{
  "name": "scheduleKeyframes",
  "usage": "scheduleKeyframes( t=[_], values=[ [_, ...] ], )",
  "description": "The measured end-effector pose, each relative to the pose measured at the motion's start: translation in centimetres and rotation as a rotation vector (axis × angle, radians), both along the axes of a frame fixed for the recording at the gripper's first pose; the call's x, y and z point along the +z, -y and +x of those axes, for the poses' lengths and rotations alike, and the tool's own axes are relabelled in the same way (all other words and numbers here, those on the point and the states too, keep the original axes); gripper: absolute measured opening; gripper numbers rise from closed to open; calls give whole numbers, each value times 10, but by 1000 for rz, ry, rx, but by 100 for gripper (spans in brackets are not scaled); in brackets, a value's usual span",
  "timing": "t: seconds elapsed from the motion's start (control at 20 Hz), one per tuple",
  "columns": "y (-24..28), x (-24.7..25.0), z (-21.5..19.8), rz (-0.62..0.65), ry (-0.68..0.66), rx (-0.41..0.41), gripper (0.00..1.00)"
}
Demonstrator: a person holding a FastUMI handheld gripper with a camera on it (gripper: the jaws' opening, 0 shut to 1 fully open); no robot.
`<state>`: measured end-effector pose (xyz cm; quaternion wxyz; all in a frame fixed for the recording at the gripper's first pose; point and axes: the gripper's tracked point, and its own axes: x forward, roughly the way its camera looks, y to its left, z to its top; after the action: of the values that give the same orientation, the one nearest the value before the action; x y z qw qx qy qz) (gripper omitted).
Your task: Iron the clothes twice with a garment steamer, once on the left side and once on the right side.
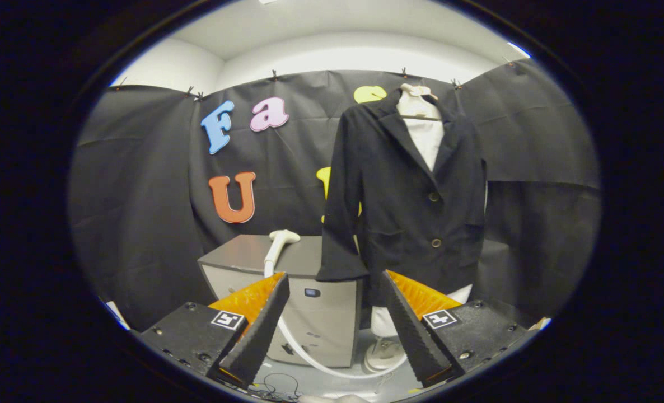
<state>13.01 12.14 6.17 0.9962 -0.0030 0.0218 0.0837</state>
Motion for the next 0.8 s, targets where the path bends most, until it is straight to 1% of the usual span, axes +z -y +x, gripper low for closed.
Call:
scheduleKeyframes(
  t=[0.25, 0.4, 0.65, 0.8],
  values=[
    [-72, 13, 103, 0, -64, 62, 100],
    [-112, 10, 167, -31, -108, 86, 100],
    [-168, -22, 257, -48, -244, 110, 100],
    [-198, -48, 295, -61, -328, 127, 100]
  ],
)
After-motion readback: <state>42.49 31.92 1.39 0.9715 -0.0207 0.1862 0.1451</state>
